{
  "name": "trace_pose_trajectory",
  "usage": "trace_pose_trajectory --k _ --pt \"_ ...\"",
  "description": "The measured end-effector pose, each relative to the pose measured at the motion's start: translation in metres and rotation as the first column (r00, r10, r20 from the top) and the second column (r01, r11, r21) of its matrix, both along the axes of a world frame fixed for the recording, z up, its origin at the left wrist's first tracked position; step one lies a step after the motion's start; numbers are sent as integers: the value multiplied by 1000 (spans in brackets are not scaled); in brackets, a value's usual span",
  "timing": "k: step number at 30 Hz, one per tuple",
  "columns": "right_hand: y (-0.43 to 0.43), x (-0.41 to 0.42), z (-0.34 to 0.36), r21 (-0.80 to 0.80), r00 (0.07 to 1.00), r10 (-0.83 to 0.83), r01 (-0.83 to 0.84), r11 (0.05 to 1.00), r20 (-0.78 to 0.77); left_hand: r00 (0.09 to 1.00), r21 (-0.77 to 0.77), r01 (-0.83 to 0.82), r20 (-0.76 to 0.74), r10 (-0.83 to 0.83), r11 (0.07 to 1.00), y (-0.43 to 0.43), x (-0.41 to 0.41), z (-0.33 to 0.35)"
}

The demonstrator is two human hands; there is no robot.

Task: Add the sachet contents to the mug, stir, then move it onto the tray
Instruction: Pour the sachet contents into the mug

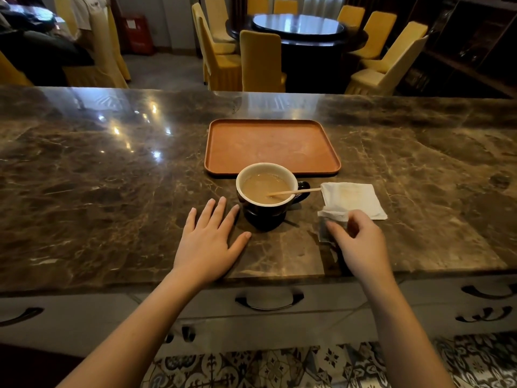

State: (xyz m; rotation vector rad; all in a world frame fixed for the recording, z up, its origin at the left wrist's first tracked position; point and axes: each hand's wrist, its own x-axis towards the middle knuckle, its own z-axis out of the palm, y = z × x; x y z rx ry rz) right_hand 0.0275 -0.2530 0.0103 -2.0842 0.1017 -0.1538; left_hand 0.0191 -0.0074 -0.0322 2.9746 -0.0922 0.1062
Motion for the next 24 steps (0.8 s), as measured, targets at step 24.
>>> trace_pose_trajectory --k 24 --pt "35 92 63 59 938 339 -343 937 70 1000 -21 -1 -6 1 1000 0 0 1"
